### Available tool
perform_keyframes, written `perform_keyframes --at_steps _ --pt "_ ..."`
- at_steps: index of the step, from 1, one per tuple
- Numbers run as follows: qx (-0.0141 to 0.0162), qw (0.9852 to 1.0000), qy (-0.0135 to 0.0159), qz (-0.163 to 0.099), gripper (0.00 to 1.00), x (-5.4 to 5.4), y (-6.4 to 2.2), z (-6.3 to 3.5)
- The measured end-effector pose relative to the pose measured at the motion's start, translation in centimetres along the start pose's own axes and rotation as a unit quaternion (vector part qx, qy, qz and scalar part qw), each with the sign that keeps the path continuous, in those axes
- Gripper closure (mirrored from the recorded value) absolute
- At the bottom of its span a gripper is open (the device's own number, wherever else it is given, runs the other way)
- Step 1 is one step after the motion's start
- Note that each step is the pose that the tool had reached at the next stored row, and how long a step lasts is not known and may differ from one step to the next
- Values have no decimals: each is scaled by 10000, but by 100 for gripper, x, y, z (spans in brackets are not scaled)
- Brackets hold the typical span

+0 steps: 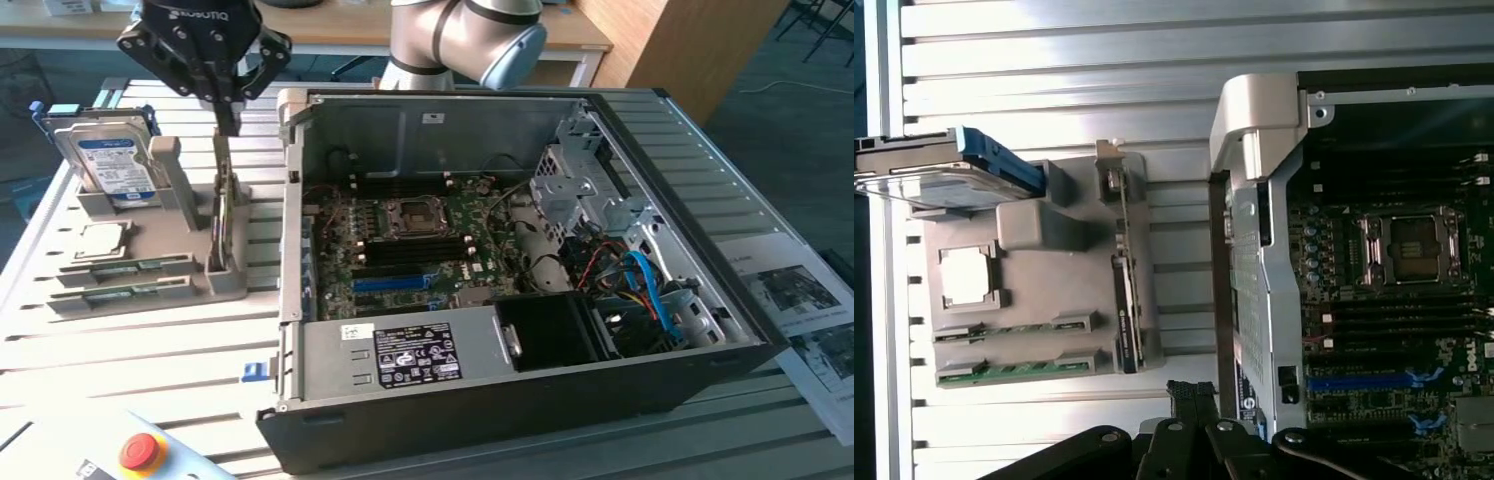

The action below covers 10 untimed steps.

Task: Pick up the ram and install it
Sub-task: 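Reach for the ram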

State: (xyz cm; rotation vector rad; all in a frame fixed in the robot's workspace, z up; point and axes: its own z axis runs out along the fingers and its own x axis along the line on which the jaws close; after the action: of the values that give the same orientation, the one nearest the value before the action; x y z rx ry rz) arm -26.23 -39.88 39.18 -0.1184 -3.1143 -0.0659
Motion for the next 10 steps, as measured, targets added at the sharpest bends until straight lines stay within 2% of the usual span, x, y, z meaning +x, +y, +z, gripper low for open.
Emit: perform_keyframes --at_steps 10 --pt "4 10000 52 3 90 269 -21 10"
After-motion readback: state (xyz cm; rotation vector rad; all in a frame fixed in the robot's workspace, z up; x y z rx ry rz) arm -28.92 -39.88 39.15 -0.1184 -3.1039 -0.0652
